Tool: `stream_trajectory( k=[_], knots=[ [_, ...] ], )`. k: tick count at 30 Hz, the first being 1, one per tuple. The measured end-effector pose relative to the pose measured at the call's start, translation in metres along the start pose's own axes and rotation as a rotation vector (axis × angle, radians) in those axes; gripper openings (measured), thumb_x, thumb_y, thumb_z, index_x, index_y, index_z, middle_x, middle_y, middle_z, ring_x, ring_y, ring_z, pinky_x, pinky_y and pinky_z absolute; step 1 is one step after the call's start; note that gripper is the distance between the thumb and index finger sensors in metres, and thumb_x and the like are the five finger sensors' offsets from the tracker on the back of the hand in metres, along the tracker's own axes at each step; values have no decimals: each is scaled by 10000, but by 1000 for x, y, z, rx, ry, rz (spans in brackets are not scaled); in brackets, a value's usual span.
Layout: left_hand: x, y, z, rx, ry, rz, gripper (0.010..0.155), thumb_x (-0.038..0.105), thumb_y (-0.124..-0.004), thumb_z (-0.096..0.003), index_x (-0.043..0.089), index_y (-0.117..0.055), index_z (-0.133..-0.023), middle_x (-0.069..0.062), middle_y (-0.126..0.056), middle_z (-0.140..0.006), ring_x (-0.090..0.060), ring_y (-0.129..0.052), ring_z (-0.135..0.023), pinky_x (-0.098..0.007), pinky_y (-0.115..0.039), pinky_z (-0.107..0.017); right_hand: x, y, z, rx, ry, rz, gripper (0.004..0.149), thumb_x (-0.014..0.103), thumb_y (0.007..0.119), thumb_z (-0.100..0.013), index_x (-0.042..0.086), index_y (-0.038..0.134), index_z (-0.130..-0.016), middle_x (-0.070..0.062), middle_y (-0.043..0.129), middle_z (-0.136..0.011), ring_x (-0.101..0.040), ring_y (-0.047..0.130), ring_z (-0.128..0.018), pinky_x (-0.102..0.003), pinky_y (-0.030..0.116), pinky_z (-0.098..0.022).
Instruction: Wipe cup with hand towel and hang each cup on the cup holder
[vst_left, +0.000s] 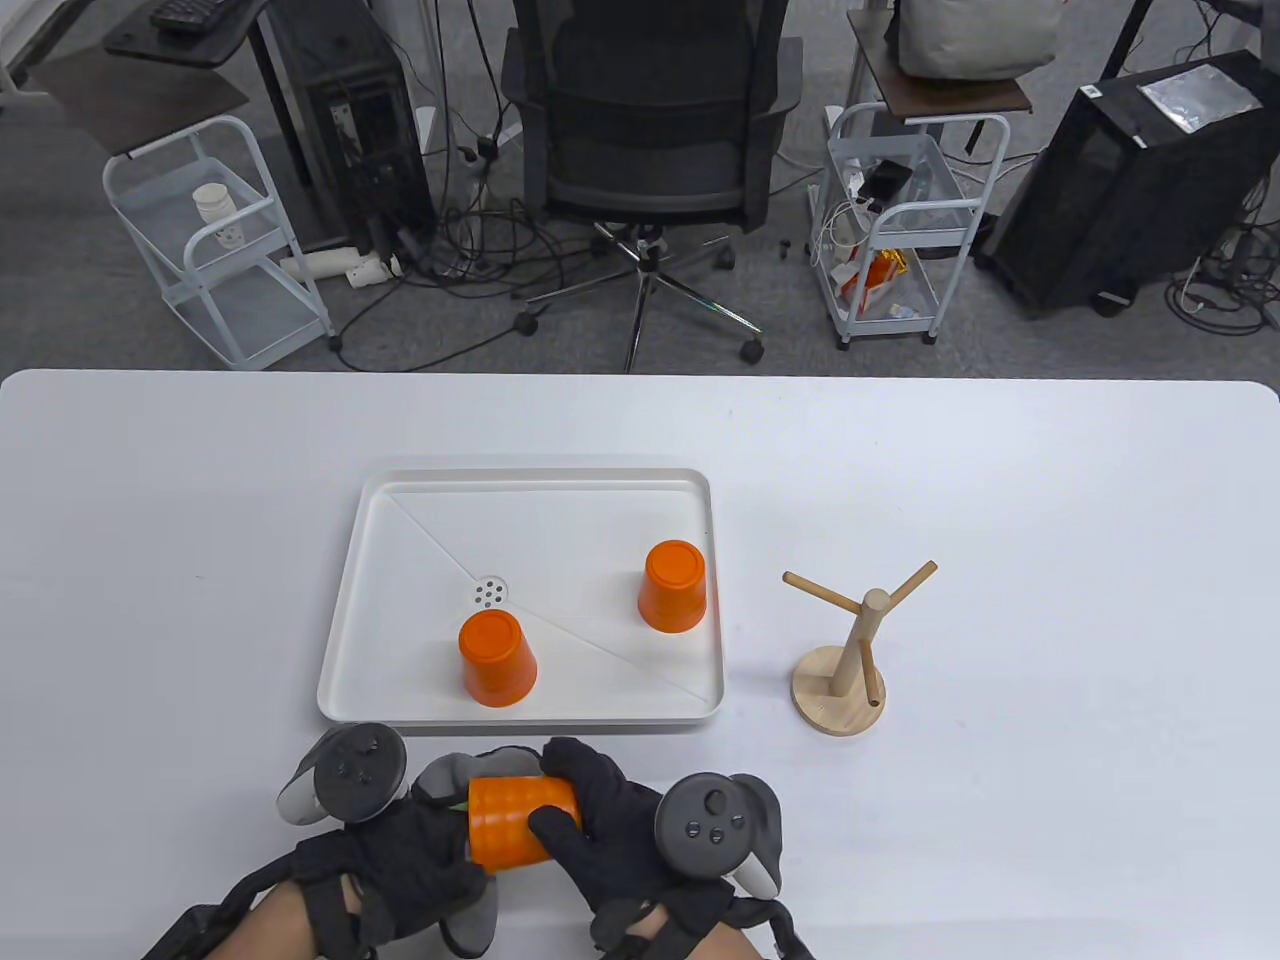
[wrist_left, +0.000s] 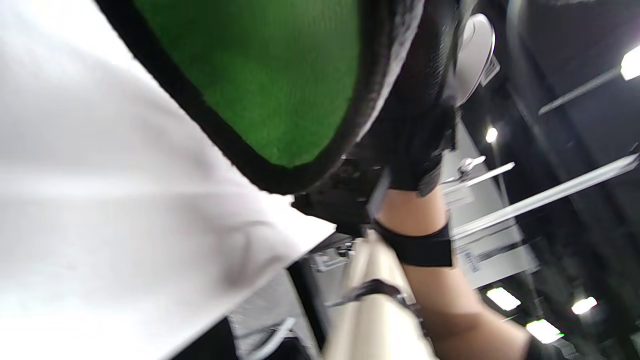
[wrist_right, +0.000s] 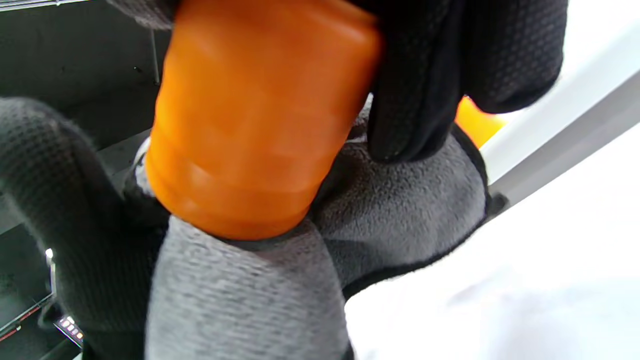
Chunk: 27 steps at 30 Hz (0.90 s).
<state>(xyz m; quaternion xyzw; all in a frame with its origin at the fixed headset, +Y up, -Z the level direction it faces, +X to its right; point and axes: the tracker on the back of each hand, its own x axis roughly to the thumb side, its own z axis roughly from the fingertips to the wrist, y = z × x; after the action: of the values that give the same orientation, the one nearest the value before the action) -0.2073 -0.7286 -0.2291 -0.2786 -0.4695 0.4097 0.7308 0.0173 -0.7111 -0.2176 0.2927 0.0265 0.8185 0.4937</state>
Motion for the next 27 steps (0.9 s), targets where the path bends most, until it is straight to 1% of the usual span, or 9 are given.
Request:
stream_trajectory(
  k=[3,5,7,9,13,19,24,27],
  knots=[
    [9,-1,1,6,23,-206,842,760,-580,-386,357,-411,-1105,150,-350,-1231,-445,-114,-1102,-717,-152,-735,-2,1,0,12,20,-15,747,571,578,-510,23,440,-998,-274,757,-864,-340,1004,-500,-556,822,-494],
    [14,-2,0,13,32,-309,836,750,-602,-380,365,-416,-1098,162,-350,-1227,-431,-112,-1108,-713,-146,-743,-2,1,0,15,29,-27,748,574,577,-509,20,448,-995,-275,765,-853,-336,1007,-486,-552,828,-485],
    [16,-3,0,17,28,-388,836,754,-603,-376,373,-410,-1095,167,-346,-1226,-424,-119,-1112,-711,-154,-749,-2,1,0,15,31,-29,749,576,577,-508,18,453,-993,-275,771,-846,-333,1010,-475,-551,831,-477],
    [15,-3,0,34,17,-397,832,755,-606,-376,372,-420,-1091,162,-361,-1224,-428,-141,-1111,-713,-170,-748,-2,1,0,14,28,-24,748,576,577,-509,21,450,-994,-271,766,-852,-335,1008,-480,-552,829,-481],
    [6,-3,-1,53,-18,-245,843,768,-586,-379,339,-462,-1094,146,-381,-1221,-441,-145,-1097,-716,-186,-734,-3,1,0,13,21,-7,746,572,571,-510,25,436,-999,-269,752,-868,-342,997,-498,-557,817,-497],
    [-8,-2,-2,52,-42,16,865,789,-534,-386,307,-479,-1103,114,-406,-1224,-468,-164,-1078,-722,-206,-710,1,2,0,10,-31,60,735,554,578,-513,47,392,-1011,-266,696,-924,-374,967,-575,-582,776,-547],
    [-20,-1,-2,31,-71,256,909,811,-457,-389,260,-515,-1110,60,-453,-1222,-502,-197,-1059,-728,-242,-690,3,4,0,17,-52,97,738,543,587,-515,52,354,-1015,-266,657,-950,-395,946,-624,-598,754,-573],
    [-28,-1,-2,15,-84,366,929,821,-411,-389,247,-526,-1110,42,-475,-1219,-519,-224,-1051,-729,-278,-681,4,6,0,18,-68,128,740,538,595,-515,55,342,-1014,-266,639,-960,-403,935,-642,-604,741,-585]
  ],
)
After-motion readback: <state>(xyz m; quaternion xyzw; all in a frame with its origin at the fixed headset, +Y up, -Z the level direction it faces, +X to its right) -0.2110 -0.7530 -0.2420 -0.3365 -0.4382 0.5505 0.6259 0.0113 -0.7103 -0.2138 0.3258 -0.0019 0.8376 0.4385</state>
